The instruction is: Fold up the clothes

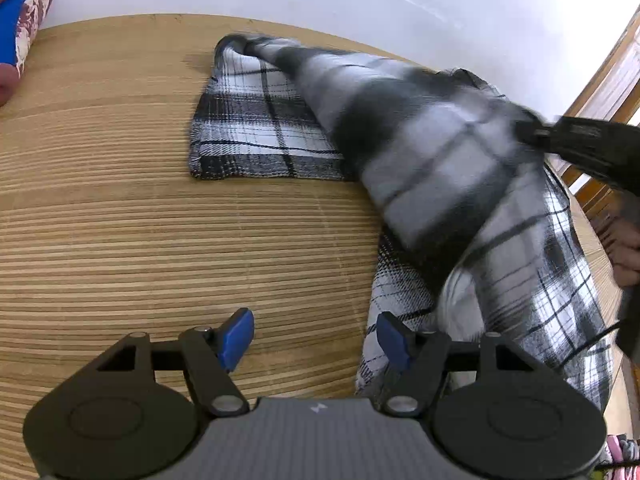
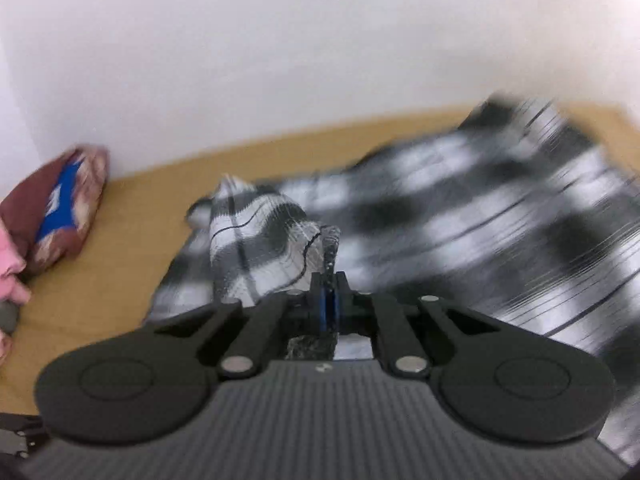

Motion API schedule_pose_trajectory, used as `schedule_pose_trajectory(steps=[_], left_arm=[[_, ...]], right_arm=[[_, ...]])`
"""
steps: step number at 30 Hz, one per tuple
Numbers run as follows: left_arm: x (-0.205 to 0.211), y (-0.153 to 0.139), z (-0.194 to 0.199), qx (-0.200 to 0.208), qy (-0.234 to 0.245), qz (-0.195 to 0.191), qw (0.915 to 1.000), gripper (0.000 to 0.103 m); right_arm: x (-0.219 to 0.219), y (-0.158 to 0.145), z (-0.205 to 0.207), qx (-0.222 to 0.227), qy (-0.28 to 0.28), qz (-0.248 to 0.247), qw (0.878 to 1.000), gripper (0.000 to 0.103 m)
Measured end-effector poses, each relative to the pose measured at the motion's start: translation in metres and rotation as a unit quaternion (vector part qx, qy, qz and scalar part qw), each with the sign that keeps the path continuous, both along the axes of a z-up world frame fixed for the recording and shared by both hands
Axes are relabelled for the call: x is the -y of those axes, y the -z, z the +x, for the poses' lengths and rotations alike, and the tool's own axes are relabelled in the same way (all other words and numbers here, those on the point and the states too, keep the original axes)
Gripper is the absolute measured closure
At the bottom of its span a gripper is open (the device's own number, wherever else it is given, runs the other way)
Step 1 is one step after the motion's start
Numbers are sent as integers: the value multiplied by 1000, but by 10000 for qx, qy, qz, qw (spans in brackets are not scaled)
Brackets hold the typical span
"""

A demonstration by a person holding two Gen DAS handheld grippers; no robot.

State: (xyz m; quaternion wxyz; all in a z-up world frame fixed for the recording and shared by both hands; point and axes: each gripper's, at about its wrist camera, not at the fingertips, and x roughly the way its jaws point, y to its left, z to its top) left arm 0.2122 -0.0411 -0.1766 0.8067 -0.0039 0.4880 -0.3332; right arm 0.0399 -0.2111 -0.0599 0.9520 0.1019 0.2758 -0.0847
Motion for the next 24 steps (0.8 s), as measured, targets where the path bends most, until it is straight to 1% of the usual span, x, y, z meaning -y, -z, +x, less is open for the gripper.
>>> schedule_pose_trajectory(steps=[2, 4, 6, 8, 9, 10, 11, 13, 14, 15, 16, 17, 18, 19, 20, 21, 22, 23, 24], left_arm=[[5, 0, 1, -47, 57, -84, 9999, 33], [10, 0, 0, -65, 137, -121, 9998, 33], [12, -2, -2, -14, 190, -98, 9998, 33], [7, -5, -7, 64, 165, -88, 9998, 33], [4, -10, -9, 73, 114, -100, 9999, 33], [-2, -12, -10, 56, 65, -128, 9999, 33], [-9, -13, -10, 8, 19, -127, 9999, 32], [-25, -14, -10, -92, -73, -118, 9999, 32], [-32, -16, -10, -118, -114, -64, 9998, 32], [-37, -16, -10, -104, -164, -2, 9998, 32], [-43, -15, -10, -86, -216, 61, 9997, 32], [-46, -13, -10, -93, -286, 80, 9995, 32], [-50, -12, -10, -102, -358, 95, 9993, 32], [-53, -10, -11, -112, -430, 110, 9990, 32], [-57, -9, -11, -152, -494, 84, 9986, 32], [-59, -8, -13, -174, -527, 66, 9984, 32], [-61, -6, -14, -193, -556, 49, 9983, 32], [-62, -5, -17, -204, -568, 35, 9982, 32], [-62, -4, -19, -214, -564, 26, 9982, 32]], right_arm=[[13, -9, -13, 102, 299, -469, 9984, 95], [26, -6, -19, -52, 553, -964, 9938, 95], [40, 7, -16, -490, 798, -1284, 9873, 93], [53, 26, -6, -1185, 906, -1407, 9787, 86], [56, 29, -6, -1408, 926, -1429, 9753, 86], [57, 30, -9, -1465, 963, -1464, 9736, 86], [52, 26, -15, -1413, 831, -1572, 9739, 82], [34, 11, -28, -1132, 230, -1921, 9745, 74], [18, 2, -34, -1027, -355, -2059, 9725, 67], [0, -6, -40, -945, -1093, -2139, 9661, 61], [-17, -14, -45, -858, -1826, -2207, 9542, 49], [-35, -23, -51, -767, -2547, -2263, 9370, 42], [-52, -26, -58, -719, -3258, -2369, 9125, 41], [-69, -24, -64, -706, -3951, -2509, 8809, 41], [-86, -20, -71, -725, -4589, -2743, 8420, 41], [-99, -11, -77, -794, -5106, -3085, 7986, 41], [-109, -2, -80, -870, -5455, -3385, 7617, 41], [-116, 8, -80, -945, -5710, -3616, 7310, 40], [-123, 19, -77, -1020, -5905, -3804, 7044, 40]])
